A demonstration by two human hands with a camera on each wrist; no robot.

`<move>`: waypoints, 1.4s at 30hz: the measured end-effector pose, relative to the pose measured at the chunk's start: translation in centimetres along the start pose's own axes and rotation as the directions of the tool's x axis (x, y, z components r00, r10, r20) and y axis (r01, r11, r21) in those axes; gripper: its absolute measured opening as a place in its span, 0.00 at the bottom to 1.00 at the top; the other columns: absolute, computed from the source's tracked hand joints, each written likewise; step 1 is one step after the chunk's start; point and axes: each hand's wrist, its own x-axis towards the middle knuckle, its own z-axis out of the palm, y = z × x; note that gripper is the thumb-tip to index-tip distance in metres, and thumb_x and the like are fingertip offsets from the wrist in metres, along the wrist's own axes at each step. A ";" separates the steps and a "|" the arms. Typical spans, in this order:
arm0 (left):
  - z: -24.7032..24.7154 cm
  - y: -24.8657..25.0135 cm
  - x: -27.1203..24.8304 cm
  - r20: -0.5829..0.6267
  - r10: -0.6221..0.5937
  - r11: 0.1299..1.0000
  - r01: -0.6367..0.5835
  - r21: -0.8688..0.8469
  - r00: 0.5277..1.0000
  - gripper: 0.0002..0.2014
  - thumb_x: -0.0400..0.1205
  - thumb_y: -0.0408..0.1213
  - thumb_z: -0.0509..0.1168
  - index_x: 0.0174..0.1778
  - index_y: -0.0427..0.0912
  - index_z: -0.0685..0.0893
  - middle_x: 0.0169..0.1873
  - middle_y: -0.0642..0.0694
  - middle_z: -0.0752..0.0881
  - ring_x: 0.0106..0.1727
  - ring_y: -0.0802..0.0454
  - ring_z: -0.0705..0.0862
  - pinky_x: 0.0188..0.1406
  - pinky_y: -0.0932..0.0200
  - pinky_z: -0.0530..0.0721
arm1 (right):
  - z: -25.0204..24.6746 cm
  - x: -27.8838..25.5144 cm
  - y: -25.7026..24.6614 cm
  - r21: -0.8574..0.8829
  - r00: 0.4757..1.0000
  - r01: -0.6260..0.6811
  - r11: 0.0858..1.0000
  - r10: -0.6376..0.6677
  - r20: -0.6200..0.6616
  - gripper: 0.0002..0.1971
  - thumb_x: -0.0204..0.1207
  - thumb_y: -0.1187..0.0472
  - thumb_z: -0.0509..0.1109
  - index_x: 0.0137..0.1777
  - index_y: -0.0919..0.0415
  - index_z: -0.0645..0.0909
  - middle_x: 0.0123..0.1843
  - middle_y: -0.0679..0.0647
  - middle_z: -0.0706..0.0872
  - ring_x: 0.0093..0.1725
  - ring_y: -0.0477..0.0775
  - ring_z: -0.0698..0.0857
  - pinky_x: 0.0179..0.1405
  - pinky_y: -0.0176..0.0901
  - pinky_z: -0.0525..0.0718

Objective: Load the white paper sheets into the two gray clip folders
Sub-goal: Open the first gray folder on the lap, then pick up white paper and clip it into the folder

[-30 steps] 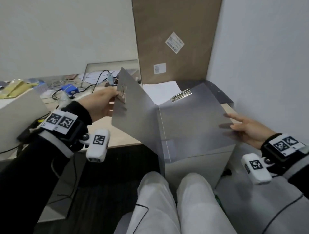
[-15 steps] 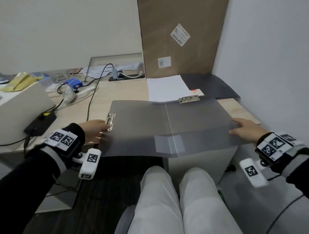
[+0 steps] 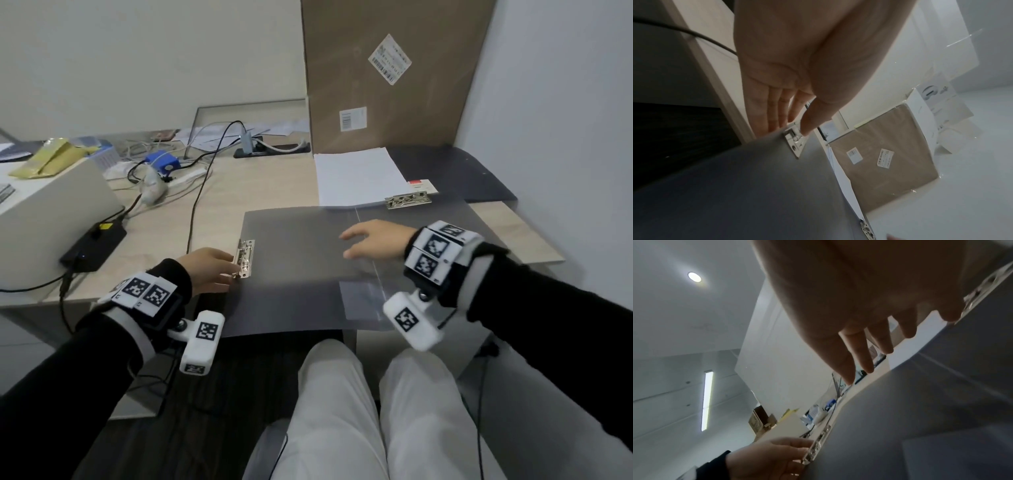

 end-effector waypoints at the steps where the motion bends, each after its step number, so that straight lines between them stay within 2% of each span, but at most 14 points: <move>1: -0.2 -0.3 0.1 0.008 0.014 1.000 -0.014 -0.005 1.000 0.06 0.81 0.28 0.63 0.52 0.39 0.80 0.36 0.45 0.83 0.31 0.56 0.83 0.31 0.64 0.83 | 0.5 1.0 -0.8 -0.018 0.999 0.004 1.000 -0.003 0.035 0.27 0.78 0.56 0.68 0.77 0.56 0.71 0.79 0.50 0.72 0.78 0.49 0.69 0.73 0.35 0.63; 3: -0.5 -0.7 0.3 0.044 0.032 0.999 -0.030 -0.040 0.999 0.05 0.82 0.28 0.62 0.49 0.38 0.82 0.36 0.45 0.85 0.27 0.62 0.85 0.29 0.69 0.85 | 1.5 3.0 -1.9 -0.065 0.996 0.011 0.998 -0.005 0.090 0.30 0.78 0.55 0.68 0.79 0.56 0.67 0.81 0.50 0.69 0.80 0.51 0.67 0.77 0.38 0.61; 7: -0.8 -1.1 0.4 0.138 0.042 0.995 -0.028 -0.099 0.990 0.08 0.81 0.25 0.62 0.50 0.40 0.82 0.38 0.45 0.85 0.30 0.61 0.88 0.34 0.68 0.88 | 3.4 6.4 -2.6 -0.214 0.986 -0.003 0.977 0.039 0.161 0.39 0.75 0.49 0.70 0.83 0.54 0.58 0.85 0.53 0.59 0.83 0.56 0.60 0.82 0.47 0.57; 9: -0.7 -1.4 0.5 0.181 0.059 0.992 -0.038 -0.119 0.982 0.17 0.79 0.22 0.63 0.61 0.41 0.78 0.39 0.45 0.83 0.32 0.59 0.88 0.34 0.67 0.88 | 4.2 7.1 -2.3 -0.276 0.981 -0.016 0.961 0.069 0.182 0.44 0.72 0.44 0.70 0.84 0.49 0.50 0.86 0.53 0.51 0.85 0.59 0.52 0.82 0.50 0.51; 11: -0.8 -1.9 0.9 0.205 0.088 0.988 -0.059 -0.142 0.975 0.32 0.77 0.19 0.64 0.75 0.47 0.67 0.39 0.45 0.81 0.36 0.54 0.87 0.34 0.64 0.88 | 4.7 7.4 -2.0 -0.303 0.977 -0.005 0.953 0.069 0.201 0.47 0.72 0.41 0.70 0.84 0.47 0.47 0.87 0.53 0.46 0.85 0.61 0.48 0.82 0.52 0.48; 13: -0.9 -2.4 1.1 0.204 0.113 0.984 -0.081 -0.159 0.972 0.40 0.76 0.17 0.64 0.80 0.53 0.59 0.37 0.44 0.77 0.38 0.51 0.84 0.36 0.63 0.89 | 4.8 7.6 -1.7 -0.315 0.968 0.011 0.949 0.068 0.241 0.47 0.73 0.40 0.69 0.84 0.48 0.45 0.87 0.53 0.44 0.85 0.63 0.45 0.82 0.54 0.46; 19: -0.4 -2.6 2.1 0.200 0.164 0.982 -0.178 0.055 0.966 0.47 0.72 0.21 0.71 0.81 0.56 0.57 0.33 0.45 0.78 0.32 0.55 0.82 0.36 0.64 0.86 | 5.3 7.4 -1.3 -0.315 0.967 0.044 0.948 0.039 0.253 0.50 0.72 0.42 0.72 0.85 0.50 0.43 0.87 0.53 0.42 0.85 0.65 0.42 0.83 0.56 0.48; 23: -0.1 -2.6 2.4 0.158 0.163 0.979 -0.180 0.099 0.974 0.49 0.70 0.23 0.74 0.81 0.56 0.56 0.31 0.45 0.79 0.33 0.52 0.81 0.41 0.58 0.87 | 5.5 7.6 -1.2 -0.325 0.970 0.058 0.944 0.024 0.243 0.50 0.71 0.42 0.72 0.84 0.51 0.43 0.87 0.54 0.43 0.85 0.66 0.43 0.83 0.54 0.48; 27: 0.9 -2.0 2.2 0.105 0.157 0.965 -0.175 0.194 0.982 0.49 0.68 0.31 0.78 0.80 0.56 0.58 0.29 0.43 0.79 0.29 0.52 0.82 0.31 0.58 0.88 | 5.5 7.5 -1.2 -0.337 0.969 0.073 0.939 0.012 0.245 0.50 0.72 0.42 0.71 0.85 0.51 0.43 0.87 0.55 0.43 0.84 0.67 0.43 0.83 0.53 0.47; 30: 0.8 -1.9 2.0 0.093 0.133 0.985 -0.142 0.095 0.987 0.36 0.76 0.39 0.71 0.79 0.53 0.62 0.30 0.41 0.80 0.26 0.53 0.82 0.28 0.61 0.87 | 5.4 7.5 -0.8 -0.313 0.967 0.076 0.947 0.007 0.257 0.50 0.72 0.41 0.71 0.85 0.50 0.43 0.87 0.53 0.42 0.85 0.65 0.42 0.83 0.54 0.47; 33: 0.7 -1.2 1.7 0.068 0.098 0.994 -0.102 0.043 0.993 0.25 0.82 0.54 0.57 0.75 0.51 0.70 0.30 0.40 0.80 0.28 0.49 0.84 0.34 0.56 0.88 | 5.3 7.4 -0.6 -0.302 0.964 0.081 0.950 0.002 0.266 0.49 0.72 0.42 0.71 0.85 0.50 0.43 0.87 0.53 0.42 0.85 0.64 0.41 0.84 0.55 0.47; 35: 0.6 -0.5 1.6 0.056 0.054 0.995 -0.059 0.083 0.997 0.27 0.81 0.62 0.49 0.69 0.50 0.75 0.30 0.39 0.83 0.31 0.46 0.86 0.36 0.56 0.86 | 5.2 7.4 -0.6 -0.299 0.963 0.087 0.950 -0.003 0.270 0.49 0.72 0.41 0.71 0.85 0.50 0.43 0.87 0.52 0.42 0.85 0.64 0.42 0.84 0.55 0.47; 37: 0.3 0.2 1.7 0.061 0.000 0.994 -0.006 0.110 0.998 0.33 0.79 0.68 0.45 0.67 0.49 0.75 0.31 0.37 0.86 0.31 0.45 0.89 0.33 0.59 0.85 | 5.2 7.3 -0.5 -0.293 0.962 0.092 0.952 -0.009 0.273 0.50 0.72 0.42 0.71 0.85 0.50 0.43 0.87 0.52 0.42 0.85 0.64 0.42 0.84 0.54 0.47; 42: -0.1 1.9 2.5 0.076 -0.121 0.968 0.100 0.231 0.990 0.42 0.75 0.73 0.40 0.66 0.39 0.72 0.34 0.32 0.91 0.31 0.45 0.91 0.28 0.62 0.86 | 5.3 7.1 -0.5 -0.291 0.963 0.101 0.951 -0.019 0.270 0.50 0.72 0.42 0.71 0.85 0.51 0.43 0.87 0.53 0.43 0.85 0.64 0.42 0.84 0.53 0.47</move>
